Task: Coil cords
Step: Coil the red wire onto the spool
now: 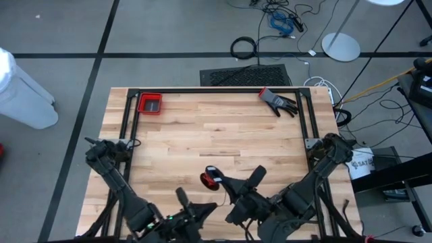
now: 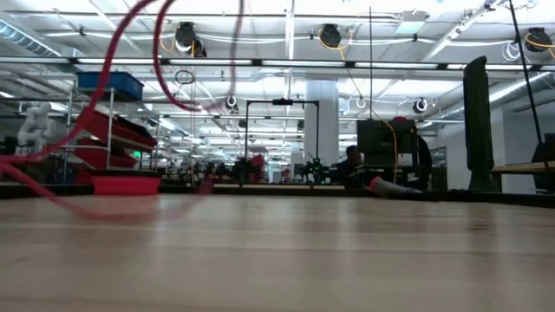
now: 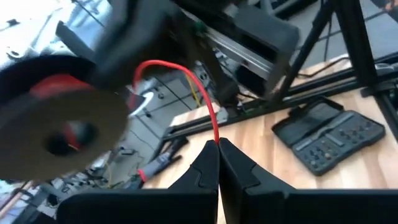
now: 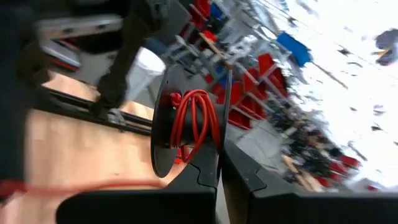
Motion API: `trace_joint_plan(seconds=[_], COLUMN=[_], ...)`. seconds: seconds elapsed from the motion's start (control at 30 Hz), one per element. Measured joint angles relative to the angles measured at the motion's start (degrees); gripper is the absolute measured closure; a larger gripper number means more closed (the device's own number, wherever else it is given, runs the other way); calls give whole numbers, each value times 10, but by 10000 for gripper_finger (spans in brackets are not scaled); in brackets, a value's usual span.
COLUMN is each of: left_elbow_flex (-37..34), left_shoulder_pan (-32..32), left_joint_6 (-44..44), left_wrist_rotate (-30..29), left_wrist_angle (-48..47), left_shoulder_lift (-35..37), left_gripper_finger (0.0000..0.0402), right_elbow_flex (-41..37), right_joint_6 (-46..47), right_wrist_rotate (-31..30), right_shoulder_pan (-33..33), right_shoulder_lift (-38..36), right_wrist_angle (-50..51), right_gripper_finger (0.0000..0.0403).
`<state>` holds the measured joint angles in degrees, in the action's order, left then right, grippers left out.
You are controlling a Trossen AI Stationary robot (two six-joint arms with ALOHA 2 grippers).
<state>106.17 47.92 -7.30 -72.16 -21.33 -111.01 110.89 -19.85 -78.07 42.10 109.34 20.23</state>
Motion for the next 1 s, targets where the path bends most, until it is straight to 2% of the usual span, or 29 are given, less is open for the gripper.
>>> trace_joint_plan(seconds=[0.17,0.47,0.63,1.0], left_elbow_flex=[0,0,0,0], left_shoulder_pan=[26,64,73,74], left_joint_6=[-28,-109,-115,-115], left_wrist_rotate=[-64,-177,-179,-179], left_wrist_angle=[0,39,41,35], left_shoulder_lift=[6,13,19,24], left_gripper_finger=[402,402,402,402], right_elbow_flex=[0,0,0,0], right_joint_6=[14,63,63,87], right_wrist_rotate=[40,102,137,139], right_shoulder_pan=[-10,-28,-23,33], right_shoulder_lift=[0,0,-2,-46], right_wrist_angle=[9,87,67,57], right_gripper_finger=[403,403,403,403])
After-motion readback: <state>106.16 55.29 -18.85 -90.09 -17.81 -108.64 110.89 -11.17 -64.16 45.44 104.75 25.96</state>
